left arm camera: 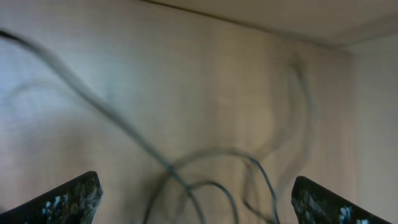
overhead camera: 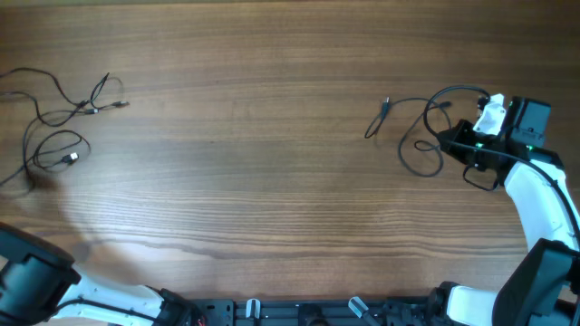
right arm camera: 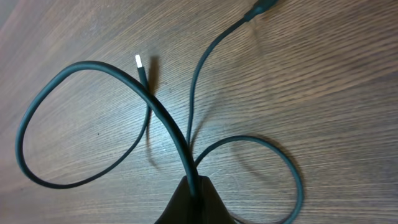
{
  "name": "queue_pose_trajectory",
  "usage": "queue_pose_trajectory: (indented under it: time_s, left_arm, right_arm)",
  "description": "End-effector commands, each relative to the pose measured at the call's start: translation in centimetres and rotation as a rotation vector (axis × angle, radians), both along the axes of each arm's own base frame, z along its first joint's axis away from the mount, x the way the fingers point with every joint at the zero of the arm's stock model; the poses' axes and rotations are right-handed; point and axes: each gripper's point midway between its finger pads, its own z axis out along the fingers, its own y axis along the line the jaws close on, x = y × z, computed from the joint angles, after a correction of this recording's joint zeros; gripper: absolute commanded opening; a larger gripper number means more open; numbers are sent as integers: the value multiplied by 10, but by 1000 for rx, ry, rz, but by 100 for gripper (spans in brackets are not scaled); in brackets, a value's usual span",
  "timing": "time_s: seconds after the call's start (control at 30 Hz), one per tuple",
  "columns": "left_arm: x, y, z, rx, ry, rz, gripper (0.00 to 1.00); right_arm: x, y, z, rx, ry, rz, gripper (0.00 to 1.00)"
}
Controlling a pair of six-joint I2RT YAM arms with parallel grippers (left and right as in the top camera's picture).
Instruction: Untangle cables
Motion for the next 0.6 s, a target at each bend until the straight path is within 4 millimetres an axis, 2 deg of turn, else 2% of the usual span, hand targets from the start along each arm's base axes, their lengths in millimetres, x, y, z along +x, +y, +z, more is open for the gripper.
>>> queue_pose_trajectory:
  time_s: [0.0, 0.07, 0.13, 0.17, 0.23, 0.3, 0.4, 0.47, 0.5, 0.53, 0.57]
  left_arm:
    - [46, -39, 11, 67, -21, -278, 100]
    - [19, -28, -7, 62, 156, -49, 99]
    - [-32, -25, -21, 61, 384, 241, 100]
    - [-48, -28, -23, 51, 438, 317, 100]
    - [-67, -44, -33, -42, 481, 398, 100]
    - [-74, -68, -45, -215, 455, 429, 100]
    - [-63, -103, -53, -482, 341, 394, 100]
    - [-31, -128, -46, -659, 185, 290, 100]
    - [-4, -142, -32, -730, 53, 139, 100]
    - [14, -145, -22, -722, -27, 35, 100]
    - [42, -142, -7, -646, -131, -106, 99]
  right_arm:
    - [0, 7, -7, -1, 24, 14, 5]
    - [0, 10, -7, -1, 24, 24, 5]
    - [0, 12, -7, -1, 23, 30, 5]
    - [0, 12, -7, -2, 23, 30, 5]
    - [0, 9, -8, -21, 29, 19, 5]
    - [0, 5, -9, -40, 34, 9, 5]
    - [0, 4, -9, -46, 31, 11, 5]
    - [0, 2, -10, -60, 34, 5, 5]
    - [0, -1, -11, -76, 38, -5, 5]
    - [0, -3, -12, -84, 40, -9, 5]
    - [0, -4, -12, -88, 42, -11, 5]
